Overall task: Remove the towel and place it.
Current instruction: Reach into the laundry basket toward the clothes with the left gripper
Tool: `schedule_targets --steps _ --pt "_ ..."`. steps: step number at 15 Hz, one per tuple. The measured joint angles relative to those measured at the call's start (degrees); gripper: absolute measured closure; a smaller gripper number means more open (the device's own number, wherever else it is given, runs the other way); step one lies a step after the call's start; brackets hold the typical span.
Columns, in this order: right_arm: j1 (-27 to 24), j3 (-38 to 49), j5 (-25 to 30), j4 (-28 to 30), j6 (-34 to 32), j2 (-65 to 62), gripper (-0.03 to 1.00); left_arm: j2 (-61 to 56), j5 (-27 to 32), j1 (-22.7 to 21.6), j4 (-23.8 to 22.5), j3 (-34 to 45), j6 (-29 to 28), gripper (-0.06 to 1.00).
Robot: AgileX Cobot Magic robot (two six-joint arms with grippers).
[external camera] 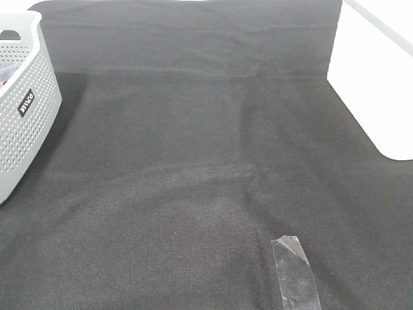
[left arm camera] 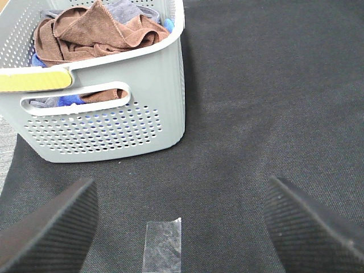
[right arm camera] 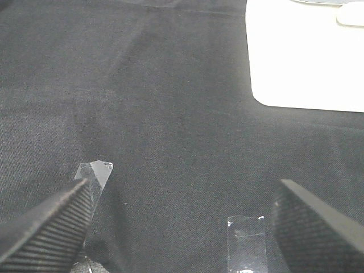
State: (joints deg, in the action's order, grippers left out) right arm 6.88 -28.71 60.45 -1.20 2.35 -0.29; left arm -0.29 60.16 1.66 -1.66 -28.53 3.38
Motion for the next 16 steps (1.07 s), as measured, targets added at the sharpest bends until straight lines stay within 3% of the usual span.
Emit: schedule_targets --steps 4,7,8,10,16 --pt "0.0 0.0 0.0 0.0 0.0 0.0 0.18 0.0 -0.6 0.0 -4.9 -0.7 -2.8 0.19" --pt "0.0 0.0 0.0 0.0 0.0 0.0 0.18 5.3 -1.5 0.0 -13.2 -3.3 -11.7 0.19" --pt "0.0 0.0 0.0 0.0 0.0 0.0 0.18 5.3 -1.5 0.0 -13.2 -3.3 -11.7 0.19" --pt "0.0 0.0 0.0 0.0 0.0 0.0 0.18 10.9 -1.9 0.0 -16.7 -4.4 -17.0 0.19" --pt "0.0 0.0 0.0 0.0 0.0 0.0 0.18 29.0 -3.3 0.0 -17.4 -11.3 -22.8 0.19"
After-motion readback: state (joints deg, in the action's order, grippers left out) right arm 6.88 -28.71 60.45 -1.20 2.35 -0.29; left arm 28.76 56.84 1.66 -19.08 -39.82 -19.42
